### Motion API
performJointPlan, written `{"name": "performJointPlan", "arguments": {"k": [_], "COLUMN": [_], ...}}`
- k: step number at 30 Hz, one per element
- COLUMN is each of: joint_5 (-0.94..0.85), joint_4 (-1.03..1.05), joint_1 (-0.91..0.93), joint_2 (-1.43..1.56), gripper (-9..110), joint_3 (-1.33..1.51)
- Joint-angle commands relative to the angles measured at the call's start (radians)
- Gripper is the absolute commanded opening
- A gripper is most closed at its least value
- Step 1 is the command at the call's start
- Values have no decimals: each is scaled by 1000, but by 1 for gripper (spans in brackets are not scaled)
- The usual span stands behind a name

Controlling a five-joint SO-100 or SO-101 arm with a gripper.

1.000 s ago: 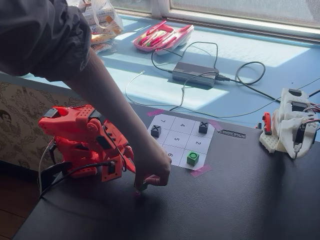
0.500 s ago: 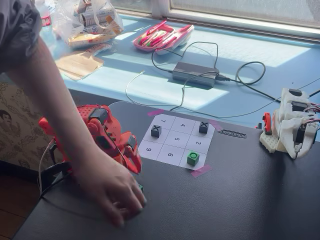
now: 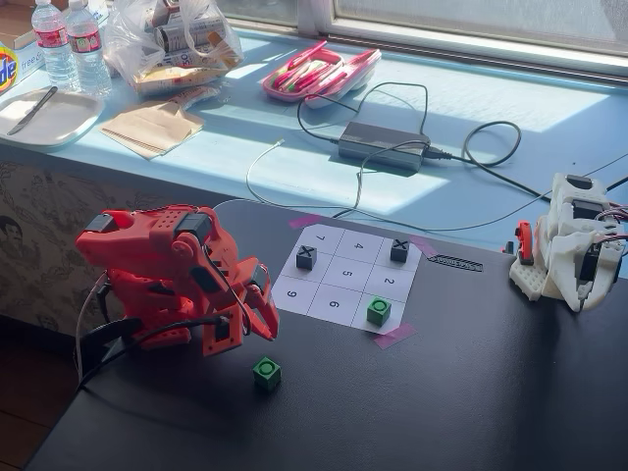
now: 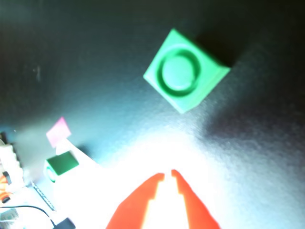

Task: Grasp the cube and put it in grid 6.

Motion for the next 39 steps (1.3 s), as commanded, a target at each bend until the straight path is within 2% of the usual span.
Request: {"name": "performJointPlan", "arguments": {"k": [1,8,9,12,13,14,15,18,20,26,30,39], "joint_5": [-25,6,-28,109,95,86,100,97,94,51,17,15], "joint_4": [32,-11,-17,23,91,199,311,508,497,253,196,-80], "joint_1": [-14,41,63,95,98,106,112,97,121,299,351,402], "joint_2": [-11,-54,-114,-365,-454,-548,-640,-790,-801,-830,-908,-1052], "gripper": [0,3,5,9,14,27,33,31,31,33,33,33], "joint_3": [-9,-69,-155,-561,-718,-881,-1031,-1233,-1164,-827,-752,-626]}}
